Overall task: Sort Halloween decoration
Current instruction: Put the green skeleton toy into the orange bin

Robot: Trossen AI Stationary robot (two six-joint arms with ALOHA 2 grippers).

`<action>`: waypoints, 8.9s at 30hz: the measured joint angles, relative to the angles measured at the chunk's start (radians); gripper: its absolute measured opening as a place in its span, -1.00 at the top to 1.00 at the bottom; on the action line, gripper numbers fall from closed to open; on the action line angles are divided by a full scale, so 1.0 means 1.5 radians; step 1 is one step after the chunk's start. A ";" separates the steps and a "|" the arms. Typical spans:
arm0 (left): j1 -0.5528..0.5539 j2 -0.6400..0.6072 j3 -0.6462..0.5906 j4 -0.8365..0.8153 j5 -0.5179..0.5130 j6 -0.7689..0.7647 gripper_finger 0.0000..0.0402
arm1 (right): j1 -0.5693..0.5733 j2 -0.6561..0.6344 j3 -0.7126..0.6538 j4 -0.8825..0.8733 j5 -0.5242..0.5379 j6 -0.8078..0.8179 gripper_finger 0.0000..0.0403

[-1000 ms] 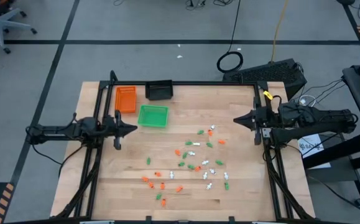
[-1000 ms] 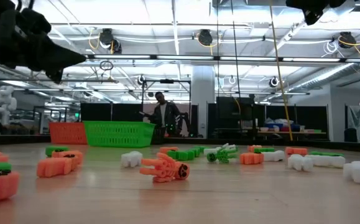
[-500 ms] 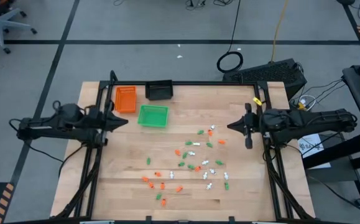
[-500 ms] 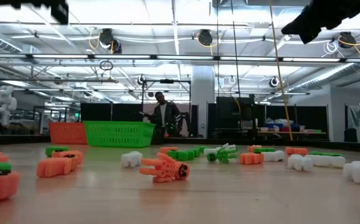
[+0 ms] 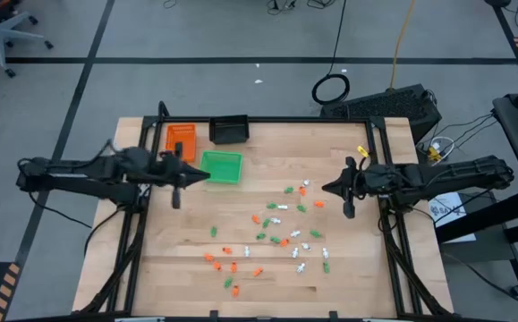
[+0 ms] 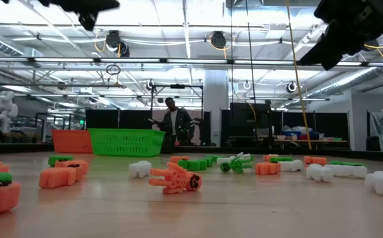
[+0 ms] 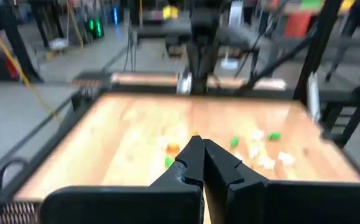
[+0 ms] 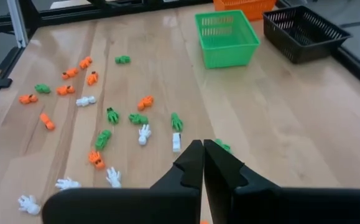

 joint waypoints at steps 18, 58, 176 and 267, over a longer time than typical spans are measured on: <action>-0.008 0.188 0.000 0.044 -0.031 -0.002 1.00 | 0.000 0.113 -0.017 0.147 0.055 0.026 1.00; -0.058 0.379 0.001 0.209 -0.053 -0.001 1.00 | -0.210 0.632 0.158 0.135 -0.158 -0.359 0.28; -0.200 0.389 0.000 0.376 -0.212 0.473 0.22 | -0.020 0.592 0.158 0.595 -0.102 -0.043 0.96; -0.141 0.522 0.145 0.211 -0.172 0.764 0.87 | -0.016 0.592 0.158 0.583 -0.143 -0.015 0.93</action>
